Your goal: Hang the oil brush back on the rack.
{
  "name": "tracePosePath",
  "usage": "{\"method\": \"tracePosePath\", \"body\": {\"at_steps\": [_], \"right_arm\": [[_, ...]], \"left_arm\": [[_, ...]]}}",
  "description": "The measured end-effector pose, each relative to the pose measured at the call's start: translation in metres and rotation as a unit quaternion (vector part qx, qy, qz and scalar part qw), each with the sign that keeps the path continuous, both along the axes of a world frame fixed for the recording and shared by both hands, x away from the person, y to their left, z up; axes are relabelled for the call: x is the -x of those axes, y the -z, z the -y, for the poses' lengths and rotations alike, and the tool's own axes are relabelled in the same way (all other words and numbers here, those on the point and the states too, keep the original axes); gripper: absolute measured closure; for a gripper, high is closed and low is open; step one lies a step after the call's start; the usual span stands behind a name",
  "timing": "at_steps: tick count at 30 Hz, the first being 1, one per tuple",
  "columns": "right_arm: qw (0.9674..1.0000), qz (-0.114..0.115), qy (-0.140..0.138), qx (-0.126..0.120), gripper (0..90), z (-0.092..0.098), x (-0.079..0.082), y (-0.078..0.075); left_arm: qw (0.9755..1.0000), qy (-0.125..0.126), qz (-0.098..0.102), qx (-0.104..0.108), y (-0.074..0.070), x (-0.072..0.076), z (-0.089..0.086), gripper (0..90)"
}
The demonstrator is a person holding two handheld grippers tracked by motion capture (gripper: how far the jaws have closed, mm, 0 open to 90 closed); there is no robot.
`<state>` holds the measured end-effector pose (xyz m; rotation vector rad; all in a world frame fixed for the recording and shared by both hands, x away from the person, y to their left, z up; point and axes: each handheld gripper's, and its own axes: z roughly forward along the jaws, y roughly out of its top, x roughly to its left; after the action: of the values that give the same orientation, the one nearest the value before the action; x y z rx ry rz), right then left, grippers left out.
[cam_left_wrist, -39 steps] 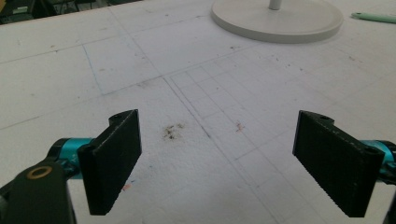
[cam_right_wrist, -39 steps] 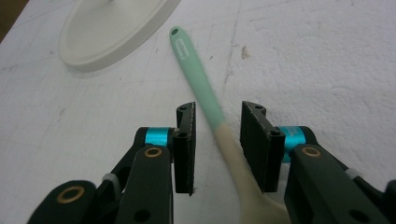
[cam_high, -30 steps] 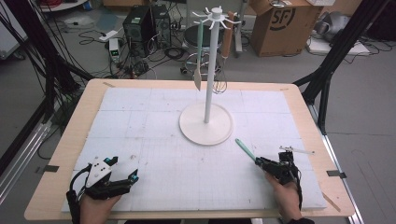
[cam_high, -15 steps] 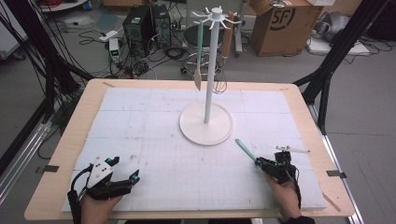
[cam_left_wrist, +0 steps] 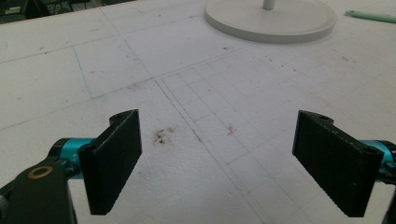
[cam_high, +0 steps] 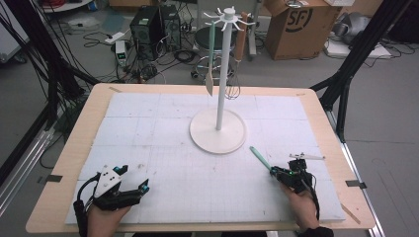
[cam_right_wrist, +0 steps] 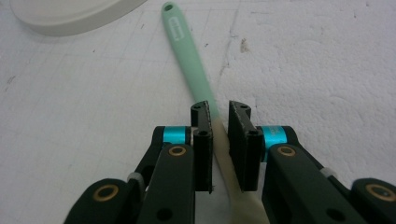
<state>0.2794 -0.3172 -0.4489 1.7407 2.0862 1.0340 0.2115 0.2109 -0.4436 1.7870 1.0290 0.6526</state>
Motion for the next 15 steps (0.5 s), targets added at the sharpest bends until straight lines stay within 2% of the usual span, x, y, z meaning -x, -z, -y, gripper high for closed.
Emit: {"method": "tracePosePath", "body": {"at_steps": [1,3,5,8,12,14,15], "right_arm": [[0.9998,-0.009,0.009,-0.014,83.5,0.002,-0.001,0.0],[0.9992,-0.01,0.009,-0.037,83.6,0.008,-0.002,0.002],[0.9971,-0.015,0.024,-0.071,83.6,0.012,-0.001,0.004],[0.9929,-0.013,0.029,-0.114,83.6,0.018,0.001,0.007],[0.9896,-0.007,0.028,-0.141,83.6,0.016,0.004,0.004],[0.9897,-0.002,0.021,-0.141,83.6,0.016,0.003,0.003],[0.9882,-0.004,0.028,-0.151,83.6,0.016,0.004,0.002]], "left_arm": [[1.0,0.0,0.001,0.001,0.0,0.0,-0.001,16.3],[1.0,-0.001,0.001,0.001,0.0,0.0,-0.002,16.3],[1.0,-0.002,0.0,0.002,0.0,0.0,-0.003,16.4],[1.0,-0.004,0.001,0.005,0.0,0.0,-0.003,16.3],[1.0,-0.003,0.001,0.007,0.0,0.0,-0.003,16.3],[1.0,-0.004,0.001,0.007,0.0,0.0,-0.003,16.4],[1.0,-0.004,0.001,0.007,0.0,0.0,-0.003,16.4]]}}
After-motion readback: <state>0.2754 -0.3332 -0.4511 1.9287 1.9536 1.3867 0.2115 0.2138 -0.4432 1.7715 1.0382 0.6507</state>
